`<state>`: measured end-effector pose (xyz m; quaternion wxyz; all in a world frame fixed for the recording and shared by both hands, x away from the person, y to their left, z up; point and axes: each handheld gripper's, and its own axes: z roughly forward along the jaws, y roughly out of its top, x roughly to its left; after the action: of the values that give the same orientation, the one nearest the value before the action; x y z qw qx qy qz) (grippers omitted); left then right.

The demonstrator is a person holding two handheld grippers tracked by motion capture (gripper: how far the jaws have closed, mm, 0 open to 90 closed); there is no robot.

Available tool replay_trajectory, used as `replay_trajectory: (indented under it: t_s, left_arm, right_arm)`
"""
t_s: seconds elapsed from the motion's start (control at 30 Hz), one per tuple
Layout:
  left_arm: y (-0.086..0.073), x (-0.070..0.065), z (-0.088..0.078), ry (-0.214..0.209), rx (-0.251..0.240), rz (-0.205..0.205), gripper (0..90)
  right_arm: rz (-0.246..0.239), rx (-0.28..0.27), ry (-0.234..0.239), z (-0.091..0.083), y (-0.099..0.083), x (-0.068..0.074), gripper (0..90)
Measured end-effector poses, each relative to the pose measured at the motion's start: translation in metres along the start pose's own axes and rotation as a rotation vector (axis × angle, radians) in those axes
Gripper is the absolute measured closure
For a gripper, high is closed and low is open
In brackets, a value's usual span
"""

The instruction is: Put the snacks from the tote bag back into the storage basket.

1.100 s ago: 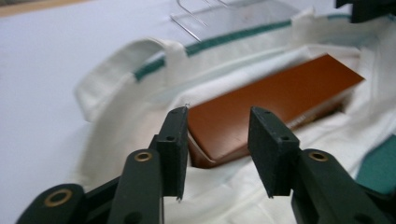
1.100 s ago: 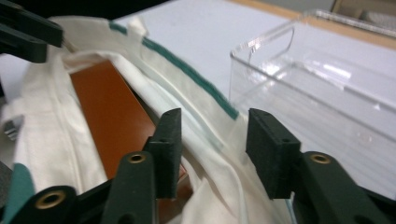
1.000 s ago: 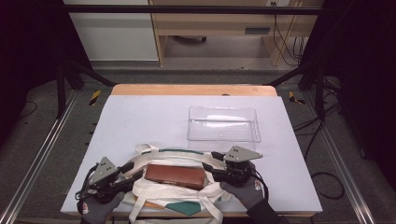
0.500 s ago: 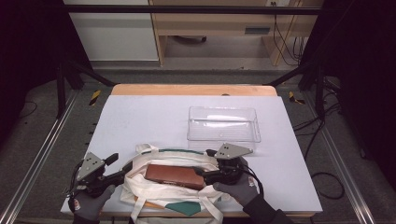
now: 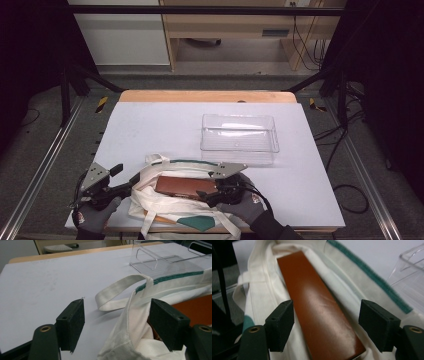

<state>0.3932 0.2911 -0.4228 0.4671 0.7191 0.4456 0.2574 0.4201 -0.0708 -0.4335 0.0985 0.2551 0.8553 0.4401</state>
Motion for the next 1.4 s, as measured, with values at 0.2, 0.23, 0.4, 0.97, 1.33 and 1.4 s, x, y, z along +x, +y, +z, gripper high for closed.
replay_trajectory:
  t_s: [0.2, 0.23, 0.4, 0.97, 1.33, 1.4]
  left_arm:
    - [-0.001, 0.0, 0.001, -0.004, 0.009, 0.009, 29.1]
    - [-0.002, 0.0, 0.002, -0.01, 0.015, 0.01, 29.7]
    - [-0.004, 0.0, 0.006, -0.016, 0.032, 0.012, 30.9]
    - [-0.009, 0.002, 0.016, -0.037, 0.076, 0.002, 37.5]
    - [-0.011, 0.002, 0.017, -0.04, 0.088, 0.001, 38.3]
    - [-0.011, 0.001, 0.018, -0.04, 0.093, 0.001, 38.3]
  right_arm:
    - [-0.009, 0.033, 0.003, 0.002, -0.001, 0.001, 30.3]
    - [-0.015, 0.046, -0.004, 0.004, -0.001, 0.001, 30.4]
    - [-0.028, 0.075, -0.006, 0.009, -0.003, 0.002, 30.4]
    - [-0.133, 0.192, 0.021, 0.026, 0.003, 0.001, 31.9]
    - [-0.19, 0.237, 0.054, 0.017, 0.014, 0.002, 38.7]
    - [-0.164, 0.236, 0.066, 0.013, 0.02, 0.002, 39.5]
